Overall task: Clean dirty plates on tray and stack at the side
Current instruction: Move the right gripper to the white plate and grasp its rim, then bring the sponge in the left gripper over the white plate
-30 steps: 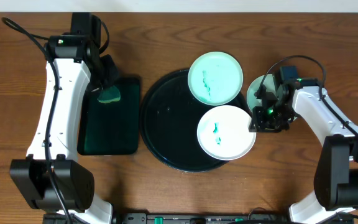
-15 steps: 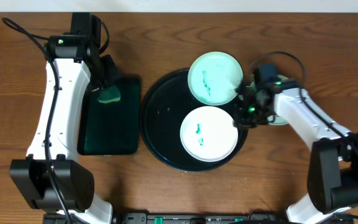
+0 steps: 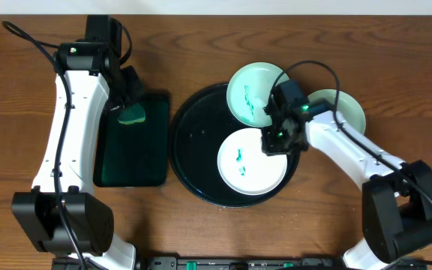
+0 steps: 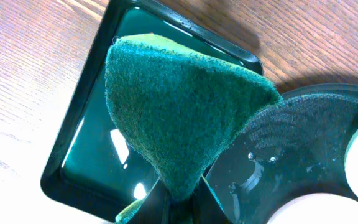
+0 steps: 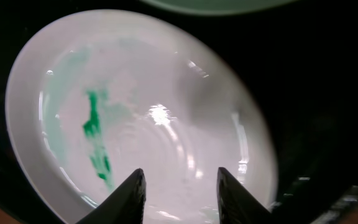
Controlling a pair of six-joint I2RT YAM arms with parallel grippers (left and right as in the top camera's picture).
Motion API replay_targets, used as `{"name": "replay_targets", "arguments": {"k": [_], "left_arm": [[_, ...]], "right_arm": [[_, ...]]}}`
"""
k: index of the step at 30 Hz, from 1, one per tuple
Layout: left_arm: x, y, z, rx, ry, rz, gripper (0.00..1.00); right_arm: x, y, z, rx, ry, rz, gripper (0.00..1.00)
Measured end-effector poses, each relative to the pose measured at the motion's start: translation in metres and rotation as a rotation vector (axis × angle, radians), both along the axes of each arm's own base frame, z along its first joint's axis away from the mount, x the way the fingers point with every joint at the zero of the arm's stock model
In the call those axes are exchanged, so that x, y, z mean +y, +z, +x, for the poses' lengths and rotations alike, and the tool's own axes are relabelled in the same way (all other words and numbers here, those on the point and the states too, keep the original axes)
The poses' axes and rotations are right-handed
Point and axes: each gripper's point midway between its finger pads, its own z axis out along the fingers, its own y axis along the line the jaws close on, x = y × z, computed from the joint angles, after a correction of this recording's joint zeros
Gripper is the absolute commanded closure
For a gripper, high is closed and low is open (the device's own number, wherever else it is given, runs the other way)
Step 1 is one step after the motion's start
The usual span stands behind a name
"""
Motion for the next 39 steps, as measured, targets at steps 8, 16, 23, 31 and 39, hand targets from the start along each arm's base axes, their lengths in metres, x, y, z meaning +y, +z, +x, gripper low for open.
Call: {"name": "replay_targets", "arguments": {"k": [8, 16, 23, 31, 39], "left_arm": [[0.0, 0.001, 0.002, -0.009, 0.0, 0.0, 0.93], [0.0, 0.001, 0.004, -0.016, 0.0, 0.0, 0.93], [0.0, 0.001, 0.004, -0.016, 0.0, 0.0, 0.93], [0.0, 0.001, 0.004, -0.016, 0.0, 0.0, 0.93], [-0.002, -0.001, 0.003, -0.01, -0.005, 0.0, 0.93]], "right_arm": [[-0.024, 0.0, 0.012, -0.056, 0.143, -0.037, 0.65], [-0.025, -0.027, 0.013, -0.034, 0.229, -0.054, 0.79], [-0.025, -0.03, 0.012, -0.029, 0.236, -0.057, 0.98], [-0.008, -0.03, 0.008, 0.002, 0.153, -0.008, 0.99], [0.022, -0.026, 0.025, -0.064, 0.059, 0.056, 0.82]]}}
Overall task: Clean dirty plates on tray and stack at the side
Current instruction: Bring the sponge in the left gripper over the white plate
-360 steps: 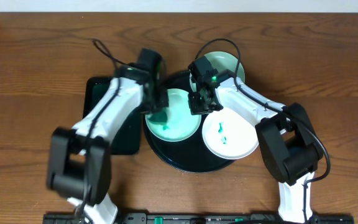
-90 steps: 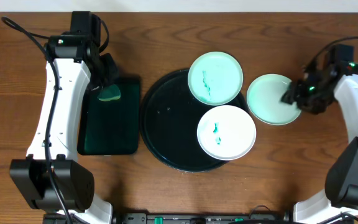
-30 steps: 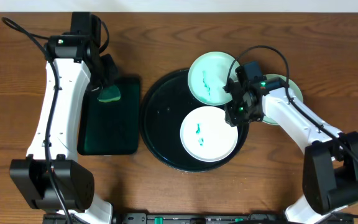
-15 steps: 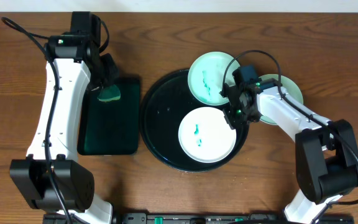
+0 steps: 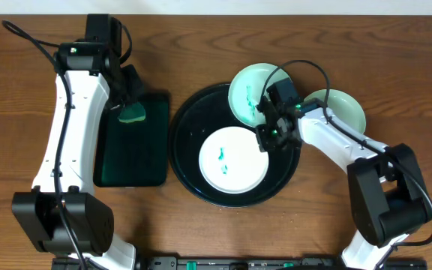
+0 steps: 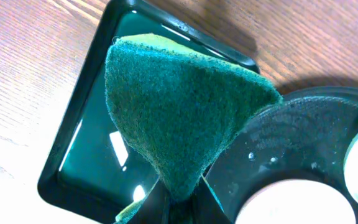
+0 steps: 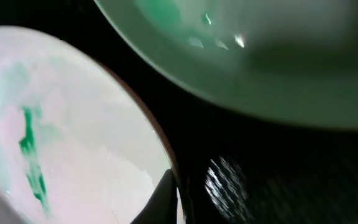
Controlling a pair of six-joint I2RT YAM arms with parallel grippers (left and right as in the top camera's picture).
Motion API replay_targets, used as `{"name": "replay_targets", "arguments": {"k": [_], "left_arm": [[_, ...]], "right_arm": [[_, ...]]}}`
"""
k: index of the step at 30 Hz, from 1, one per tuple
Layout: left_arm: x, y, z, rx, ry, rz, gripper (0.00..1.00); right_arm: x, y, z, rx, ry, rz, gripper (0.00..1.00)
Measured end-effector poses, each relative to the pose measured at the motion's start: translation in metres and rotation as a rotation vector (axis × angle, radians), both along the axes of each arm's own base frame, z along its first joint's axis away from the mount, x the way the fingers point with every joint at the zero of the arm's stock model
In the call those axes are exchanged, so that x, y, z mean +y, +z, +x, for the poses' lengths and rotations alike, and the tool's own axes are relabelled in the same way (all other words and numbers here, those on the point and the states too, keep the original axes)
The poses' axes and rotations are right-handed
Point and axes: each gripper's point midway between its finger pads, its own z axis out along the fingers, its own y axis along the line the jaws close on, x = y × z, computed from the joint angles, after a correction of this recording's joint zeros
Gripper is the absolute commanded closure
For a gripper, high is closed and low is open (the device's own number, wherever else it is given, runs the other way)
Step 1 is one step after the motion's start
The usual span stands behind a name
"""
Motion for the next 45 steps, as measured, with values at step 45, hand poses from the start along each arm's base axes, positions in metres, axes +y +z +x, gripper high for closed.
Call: {"name": "replay_targets", "arguments": {"k": [45], "left_arm": [[-0.165, -0.13, -0.062, 0.068, -0.037, -0.108, 0.93]], "right_arm": [[0.002, -0.014, -0.027, 0.199, -0.232, -0.012, 0.99]]}}
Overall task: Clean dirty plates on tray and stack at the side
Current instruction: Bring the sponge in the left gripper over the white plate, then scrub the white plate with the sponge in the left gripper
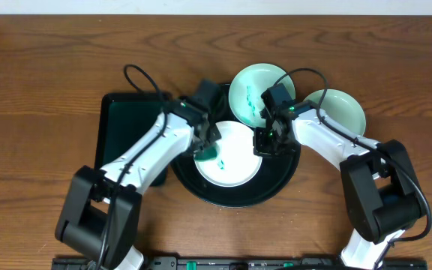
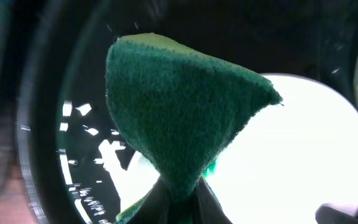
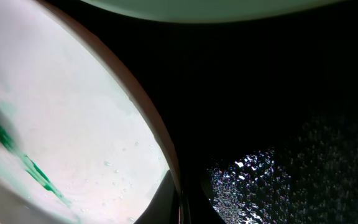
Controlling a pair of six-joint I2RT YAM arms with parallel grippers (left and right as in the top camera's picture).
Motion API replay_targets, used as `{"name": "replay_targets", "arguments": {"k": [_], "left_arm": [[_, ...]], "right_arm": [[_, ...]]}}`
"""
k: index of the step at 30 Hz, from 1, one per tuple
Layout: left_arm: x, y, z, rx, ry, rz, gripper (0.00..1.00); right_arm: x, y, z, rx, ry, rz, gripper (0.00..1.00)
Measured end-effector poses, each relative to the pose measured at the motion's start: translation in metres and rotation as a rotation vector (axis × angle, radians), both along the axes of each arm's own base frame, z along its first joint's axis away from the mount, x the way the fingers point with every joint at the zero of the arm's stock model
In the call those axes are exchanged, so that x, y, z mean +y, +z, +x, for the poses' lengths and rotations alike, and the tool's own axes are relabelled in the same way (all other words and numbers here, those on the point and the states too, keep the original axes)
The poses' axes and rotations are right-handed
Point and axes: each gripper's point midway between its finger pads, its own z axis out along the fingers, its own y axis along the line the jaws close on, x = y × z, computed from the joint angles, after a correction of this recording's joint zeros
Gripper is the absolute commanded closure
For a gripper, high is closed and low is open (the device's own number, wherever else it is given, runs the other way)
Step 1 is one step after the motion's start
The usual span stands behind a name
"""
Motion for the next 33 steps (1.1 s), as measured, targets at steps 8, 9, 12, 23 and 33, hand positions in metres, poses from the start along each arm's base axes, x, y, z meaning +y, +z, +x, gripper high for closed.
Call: {"name": "replay_targets", "arguments": {"k": [8, 9, 12, 23, 33], "left_arm": [[-0.02, -0.033, -0.015, 0.067, -0.017, -0.032, 0.93], [-0.022, -0.036, -0.016, 0.076, -0.032, -0.039, 0.93], [-0.028, -0.04, -0.016, 0.096, -0.089, -0.059, 0.93], [-0.059, -0.038, -0.027, 0.128, -0.444, -0.213, 0.92], [-0.063, -0.037, -0.056, 0.239, -0.49, -0.216, 0.93]], "right_arm": [[0.0, 0.0, 0.0, -0.001, 0.0, 0.0, 0.99], [0.0, 0.0, 0.0, -0.001, 0.0, 0.0, 0.99], [0.0, 0.0, 0.0, -0.002, 0.0, 0.0, 0.99], [-0.002, -0.001, 0.001, -0.007, -0.002, -0.013, 0.99], [-0.002, -0.001, 0.001, -0.007, -0.002, -0.013, 0.99]]}}
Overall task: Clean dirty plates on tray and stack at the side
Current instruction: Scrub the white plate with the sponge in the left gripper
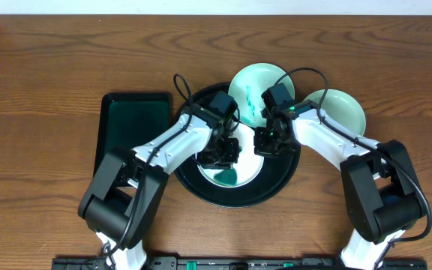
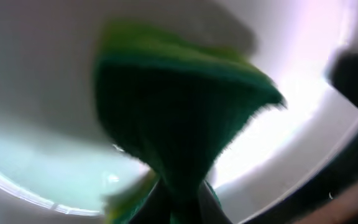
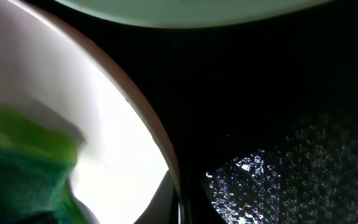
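Observation:
A white plate (image 1: 247,154) lies in the round black tray (image 1: 276,180). My right gripper (image 1: 264,142) is shut on the plate's right rim, and in the right wrist view that rim (image 3: 157,134) runs down between the fingers of the right gripper (image 3: 180,200). My left gripper (image 1: 222,155) is shut on a green sponge (image 1: 228,177) that presses on the plate's face (image 2: 42,62). Blurred, the sponge (image 2: 179,118) fills the left wrist view above the left gripper (image 2: 182,200). It also shows at the right wrist view's lower left, where any stain on the plate is hidden.
A pale green plate (image 1: 250,90) with green smears leans on the tray's far rim. Another pale green plate (image 1: 347,111) sits on the table to the right. A dark green rectangular tray (image 1: 130,135) lies left of the round tray. Both arms cross over the round tray.
My left gripper has moved the sponge from the plate's left part to its middle and front. The green streak in the right wrist view now lies under the sponge. My right gripper keeps its hold.
At first my left gripper held the sponge over the rectangular tray, and my right gripper stood open at the stained white plate. Then the plate lay further left with my right gripper shut on its rim. Later the sponge reached the plate's left side, now its middle.

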Controlling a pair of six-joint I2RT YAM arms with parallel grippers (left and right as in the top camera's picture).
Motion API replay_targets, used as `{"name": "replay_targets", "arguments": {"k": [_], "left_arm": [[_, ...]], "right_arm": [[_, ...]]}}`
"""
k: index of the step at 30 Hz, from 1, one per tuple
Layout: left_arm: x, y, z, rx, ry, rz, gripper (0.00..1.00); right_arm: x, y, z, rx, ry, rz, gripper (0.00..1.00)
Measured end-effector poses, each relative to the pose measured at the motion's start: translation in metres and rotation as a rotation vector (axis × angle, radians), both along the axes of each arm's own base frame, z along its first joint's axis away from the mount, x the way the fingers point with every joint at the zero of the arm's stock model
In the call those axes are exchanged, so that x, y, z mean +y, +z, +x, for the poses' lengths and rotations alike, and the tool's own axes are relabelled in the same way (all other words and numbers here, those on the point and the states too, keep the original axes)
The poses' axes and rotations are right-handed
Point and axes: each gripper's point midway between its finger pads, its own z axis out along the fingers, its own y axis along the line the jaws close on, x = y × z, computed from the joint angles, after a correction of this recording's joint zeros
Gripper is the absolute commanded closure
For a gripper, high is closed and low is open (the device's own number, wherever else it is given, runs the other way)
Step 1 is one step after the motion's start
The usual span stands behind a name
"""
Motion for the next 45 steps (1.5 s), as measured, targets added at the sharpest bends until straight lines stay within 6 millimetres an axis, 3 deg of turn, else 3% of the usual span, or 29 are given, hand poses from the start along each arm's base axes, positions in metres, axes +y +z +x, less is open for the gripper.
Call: {"name": "replay_targets", "arguments": {"k": [6, 12, 15, 19, 23, 31, 39, 45], "left_arm": [[0.017, -0.001, 0.002, 0.028, 0.152, 0.113, 0.93], [0.056, -0.001, 0.009, -0.011, 0.223, 0.302, 0.93], [0.063, -0.001, 0.013, -0.05, 0.226, 0.355, 0.93], [0.057, -0.002, 0.019, -0.087, 0.184, 0.334, 0.93], [0.037, -0.003, 0.02, -0.097, -0.014, 0.183, 0.93], [0.028, -0.003, 0.024, -0.139, -0.207, 0.073, 0.93], [0.038, -0.003, 0.045, -0.218, -0.077, 0.192, 0.93], [0.043, -0.001, 0.044, -0.21, -0.023, 0.236, 0.93]], "right_arm": [[0.002, 0.0, 0.0, 0.001, 0.002, 0.013, 0.99], [0.007, 0.0, -0.003, 0.008, 0.01, 0.032, 0.99], [0.01, 0.0, -0.005, 0.016, 0.015, 0.044, 0.99], [0.011, 0.0, -0.007, 0.019, 0.019, 0.049, 0.99], [0.011, 0.0, -0.007, 0.019, 0.019, 0.049, 0.99], [0.011, -0.001, -0.006, 0.017, 0.017, 0.048, 0.99], [0.01, 0.0, -0.004, 0.01, 0.012, 0.048, 0.99], [0.01, 0.0, -0.004, 0.011, 0.01, 0.049, 0.99]]}}
